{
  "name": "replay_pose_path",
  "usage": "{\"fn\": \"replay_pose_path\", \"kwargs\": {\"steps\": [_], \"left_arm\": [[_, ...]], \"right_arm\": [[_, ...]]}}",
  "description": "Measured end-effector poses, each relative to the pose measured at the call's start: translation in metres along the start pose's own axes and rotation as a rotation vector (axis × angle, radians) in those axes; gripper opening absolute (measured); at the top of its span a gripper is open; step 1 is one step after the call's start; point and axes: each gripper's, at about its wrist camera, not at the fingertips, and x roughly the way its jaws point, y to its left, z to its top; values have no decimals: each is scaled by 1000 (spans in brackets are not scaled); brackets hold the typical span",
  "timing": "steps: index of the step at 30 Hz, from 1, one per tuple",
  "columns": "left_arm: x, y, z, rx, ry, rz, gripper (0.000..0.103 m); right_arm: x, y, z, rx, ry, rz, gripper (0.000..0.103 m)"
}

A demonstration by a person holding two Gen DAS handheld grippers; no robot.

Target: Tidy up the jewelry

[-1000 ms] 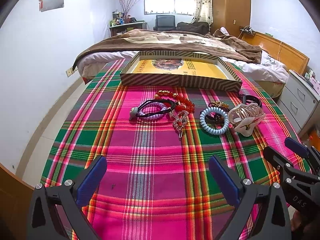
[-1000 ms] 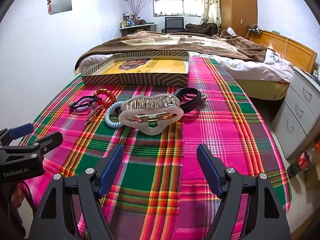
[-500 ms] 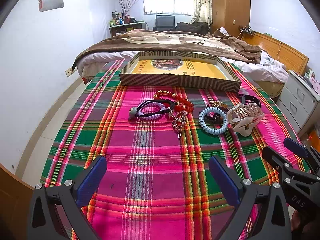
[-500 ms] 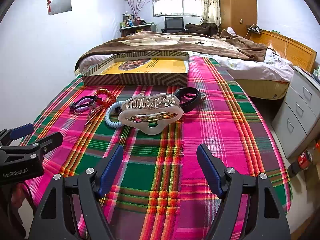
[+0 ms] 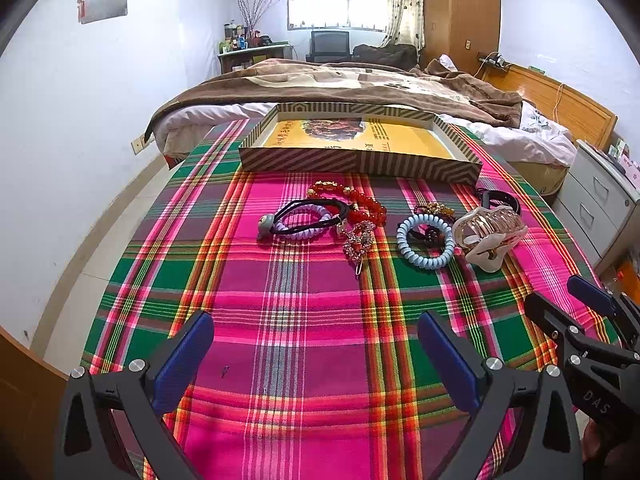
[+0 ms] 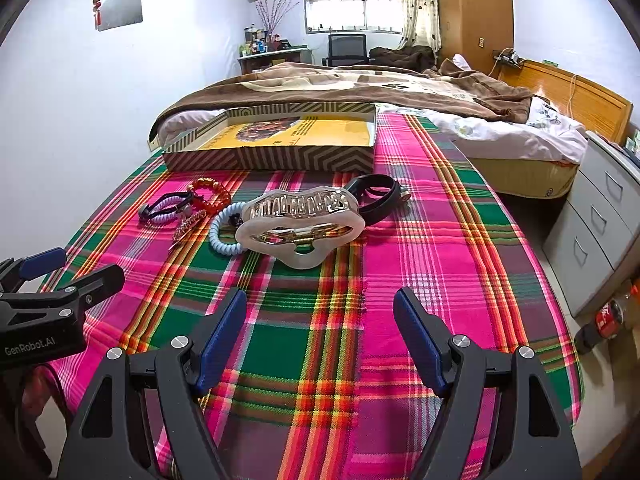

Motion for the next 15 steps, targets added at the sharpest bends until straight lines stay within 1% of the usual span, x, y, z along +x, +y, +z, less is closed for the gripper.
{"fn": "replay_pose_path", "kwargs": {"steps": [15], "left_arm": [[2,6,4,-2,8,-7,103]], "right_arm": [[3,-2,7,-6,-4,19,76]]}}
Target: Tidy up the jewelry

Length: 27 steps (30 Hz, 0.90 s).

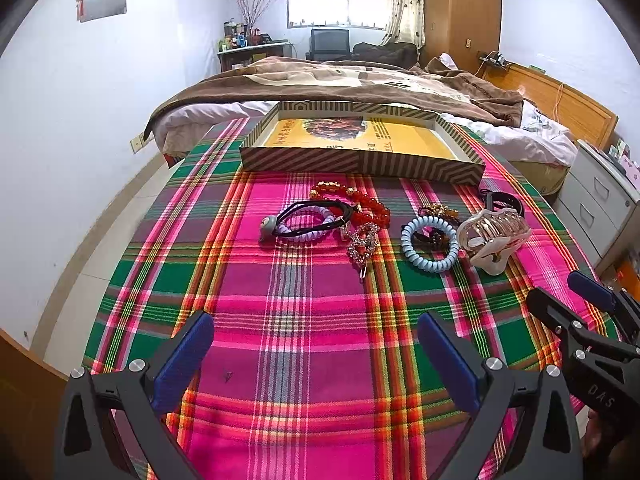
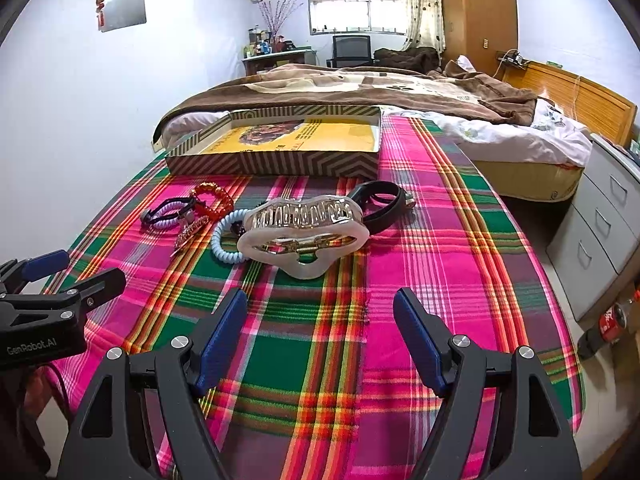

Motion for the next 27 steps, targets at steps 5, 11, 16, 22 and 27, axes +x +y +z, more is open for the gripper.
{"fn": "replay_pose_path", "kwargs": {"steps": [5,11,16,22,27], "left_arm": [[5,8,4,-1,1,-14,103],[13,30,11,-46,7,-52,103],[21,44,16,-79,17,-60,103],[32,51,17,-109,35,-67,103],[37,57,17,-122,40,-82,103]], "right_arm": [[2,-3,8,-3,-13,8,76],[6,-3,24,-27,-41,84,76],[27,3,30,0,21,98,76],[39,9,38,103,43,99,76],[49,17,45,170,55,47,76]]}}
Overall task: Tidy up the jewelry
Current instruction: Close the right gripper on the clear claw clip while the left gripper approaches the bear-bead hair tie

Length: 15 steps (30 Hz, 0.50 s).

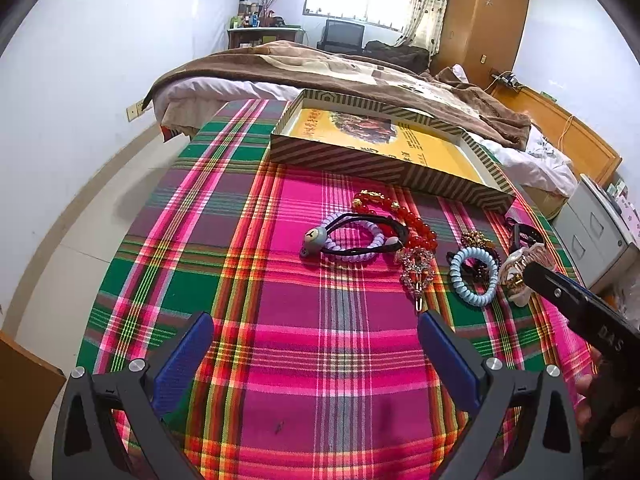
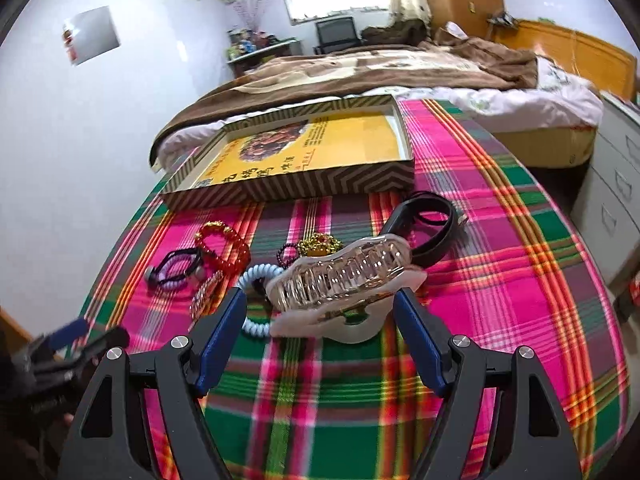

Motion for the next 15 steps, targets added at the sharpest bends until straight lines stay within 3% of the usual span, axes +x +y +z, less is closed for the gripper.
{"fn": "replay_pose_path", "kwargs": {"steps": [4,15], "left_arm": [[5,2,0,-11,14,-14,103],[13,11,1,-37,31,-25,103]], "right_arm": [[9,13,3,-25,-9,-90,76],[27,1,7,58,16,-174,75]]}}
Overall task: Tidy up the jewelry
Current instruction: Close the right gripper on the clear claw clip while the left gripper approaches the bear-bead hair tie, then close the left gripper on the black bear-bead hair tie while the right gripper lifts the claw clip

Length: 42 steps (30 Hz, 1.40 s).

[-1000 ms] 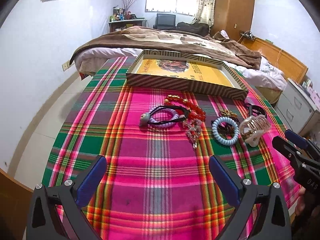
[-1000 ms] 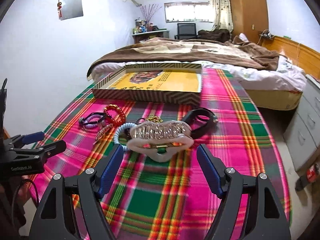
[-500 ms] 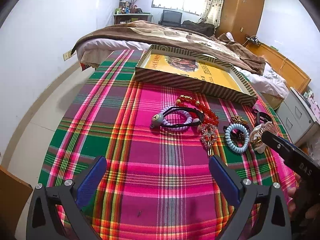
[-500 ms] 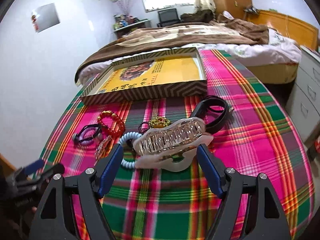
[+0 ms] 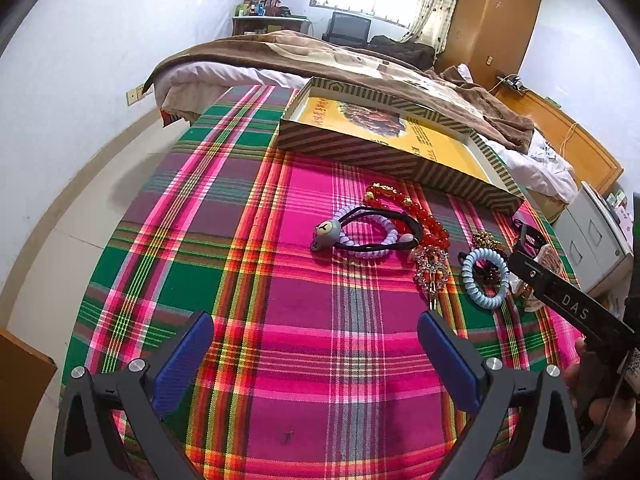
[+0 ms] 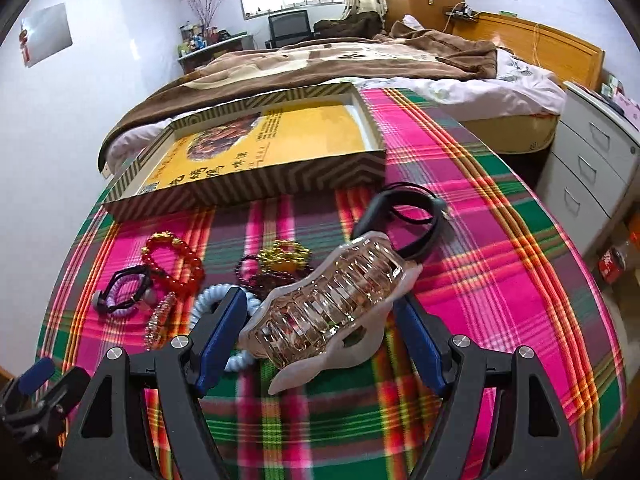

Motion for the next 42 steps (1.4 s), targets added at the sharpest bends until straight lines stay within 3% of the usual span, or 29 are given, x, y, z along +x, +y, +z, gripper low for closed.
{"fn": "replay_pose_path", "kwargs": {"steps": [5,7,9,22,28,31,36,42], "left_arm": [[3,-1,-1,5,12,-20,103],[6,0,-2,1,31,-38,103],[10,0,-4,-9,54,-55,103],[6,-3,-9,10,72,-78,102],[5,-5,-3,45,83,-127,102],[11,-5,1,64,128,-160,102],[15,2,21,45,90,-53,102],[27,11,44,14,69,-3,95]], "right_arm": [[-12,-9,-7,-21,-24,-2,59],[-15,-15,-9,-15,-18,8,45],[-17,-21,-12,-9,-12,-7,40],[-33,-56,-20,-21,-26,14,40],[-47,-61,-20,-78,-80,49,39],[-51,-68,-18,-74,-87,66,39],[-51,-77,-14,-63,-95,68,39],[-48,-80,-12,-61,-94,81,40]]}}
